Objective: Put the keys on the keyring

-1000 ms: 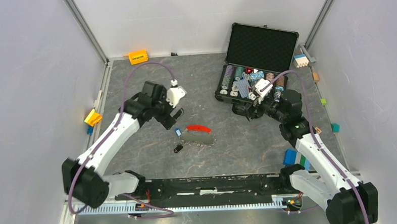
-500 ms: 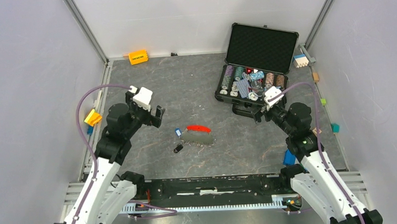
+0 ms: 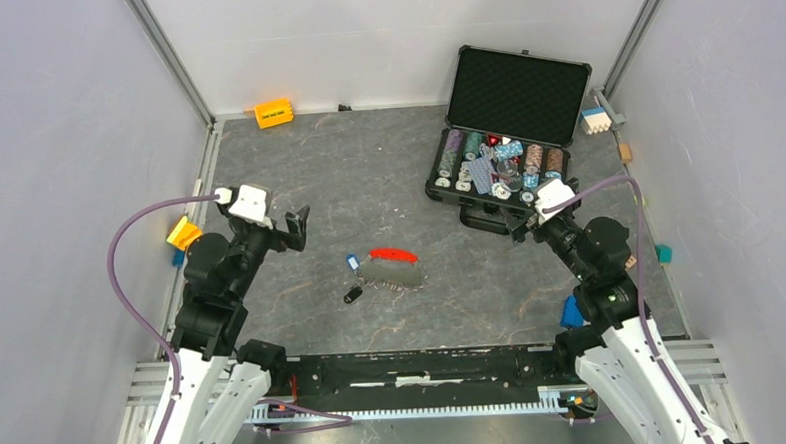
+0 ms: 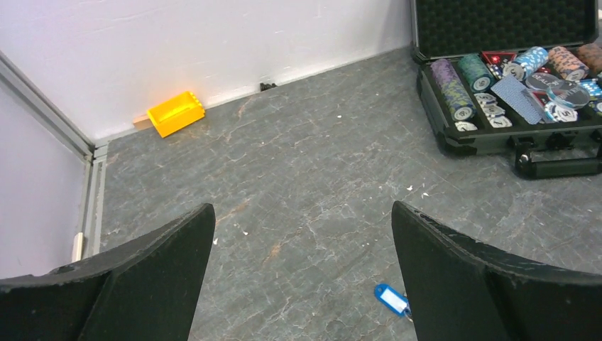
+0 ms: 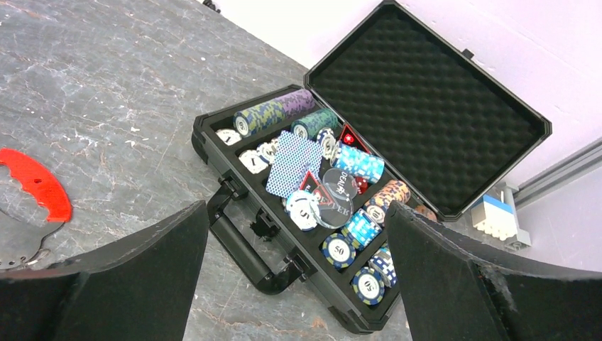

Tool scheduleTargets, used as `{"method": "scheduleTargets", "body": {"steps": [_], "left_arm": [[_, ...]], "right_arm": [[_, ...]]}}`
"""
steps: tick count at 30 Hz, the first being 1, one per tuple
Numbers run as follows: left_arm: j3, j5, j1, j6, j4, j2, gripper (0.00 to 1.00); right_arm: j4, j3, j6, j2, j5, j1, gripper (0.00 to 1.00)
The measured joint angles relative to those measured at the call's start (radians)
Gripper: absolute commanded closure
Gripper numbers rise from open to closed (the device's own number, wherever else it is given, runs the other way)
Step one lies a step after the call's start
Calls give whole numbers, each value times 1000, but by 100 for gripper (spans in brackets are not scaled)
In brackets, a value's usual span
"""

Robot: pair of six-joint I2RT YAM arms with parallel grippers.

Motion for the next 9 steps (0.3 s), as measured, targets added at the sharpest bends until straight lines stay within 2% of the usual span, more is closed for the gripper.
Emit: {"method": "scheduleTargets", "body": {"steps": [9], "left_arm": [[0,14,0,-6,-5,9,0]], "right_arm": [[2,-13,1,20,16,0,2]]}}
